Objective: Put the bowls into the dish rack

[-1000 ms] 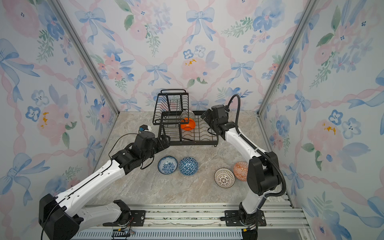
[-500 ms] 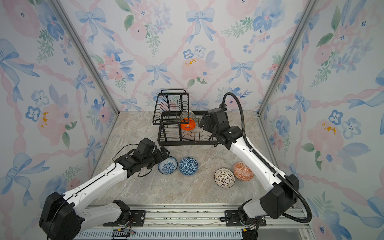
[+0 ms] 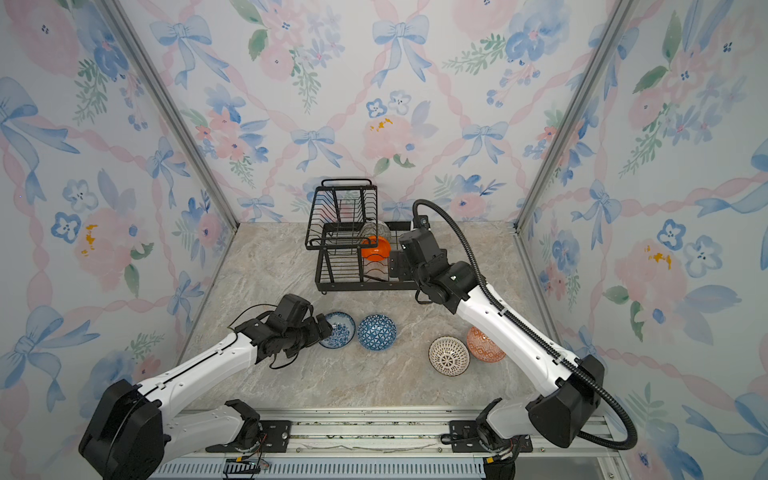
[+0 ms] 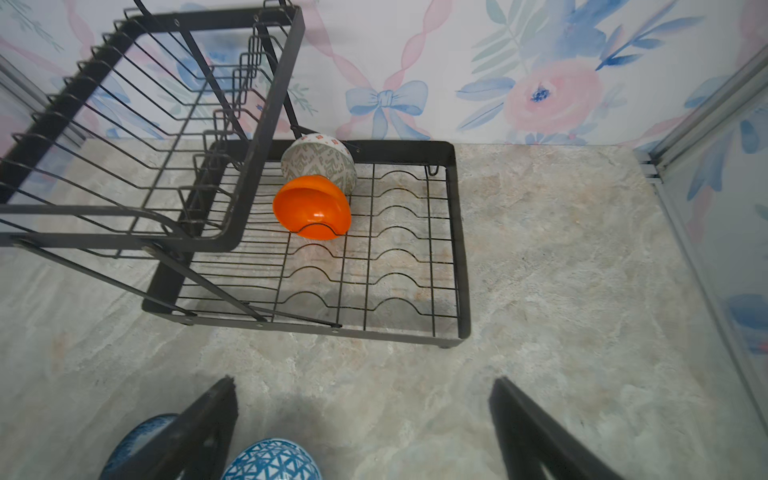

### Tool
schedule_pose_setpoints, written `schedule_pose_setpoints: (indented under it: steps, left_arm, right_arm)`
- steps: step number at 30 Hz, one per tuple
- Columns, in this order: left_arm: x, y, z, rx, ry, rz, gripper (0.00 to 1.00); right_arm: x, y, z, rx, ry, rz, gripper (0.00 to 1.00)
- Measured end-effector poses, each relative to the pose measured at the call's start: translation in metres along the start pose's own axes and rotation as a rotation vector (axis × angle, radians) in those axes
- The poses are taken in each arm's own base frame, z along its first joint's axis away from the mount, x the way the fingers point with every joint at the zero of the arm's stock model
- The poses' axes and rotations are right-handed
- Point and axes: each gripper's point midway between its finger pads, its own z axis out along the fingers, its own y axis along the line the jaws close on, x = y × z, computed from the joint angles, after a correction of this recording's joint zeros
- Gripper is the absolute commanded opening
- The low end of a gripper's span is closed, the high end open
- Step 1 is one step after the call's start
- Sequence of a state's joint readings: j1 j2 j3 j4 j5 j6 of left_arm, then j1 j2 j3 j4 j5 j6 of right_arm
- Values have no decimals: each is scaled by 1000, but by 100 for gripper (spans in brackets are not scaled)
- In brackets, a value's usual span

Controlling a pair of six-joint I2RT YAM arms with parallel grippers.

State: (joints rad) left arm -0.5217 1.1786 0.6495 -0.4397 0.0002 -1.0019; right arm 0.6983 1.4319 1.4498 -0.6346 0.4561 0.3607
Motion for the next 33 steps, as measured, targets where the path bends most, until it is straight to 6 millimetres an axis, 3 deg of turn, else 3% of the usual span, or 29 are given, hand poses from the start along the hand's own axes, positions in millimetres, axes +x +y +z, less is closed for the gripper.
schedule_pose_setpoints:
  steps: [4,8,19,33]
  left_arm:
    - [2,8,8,-39,20,-7,97]
    - [2,8,16,-66,43,7,92]
    - [-4,-2,20,-63,55,31,83]
    - [-9,-14,21,-37,65,87,60]
  right_arm:
    - [13,4,10,56,60,-155,97]
    - [15,-1,6,94,62,-208,97]
    - [15,-6,-2,117,22,-180,97]
    - [24,-18,0,190,24,-123,97]
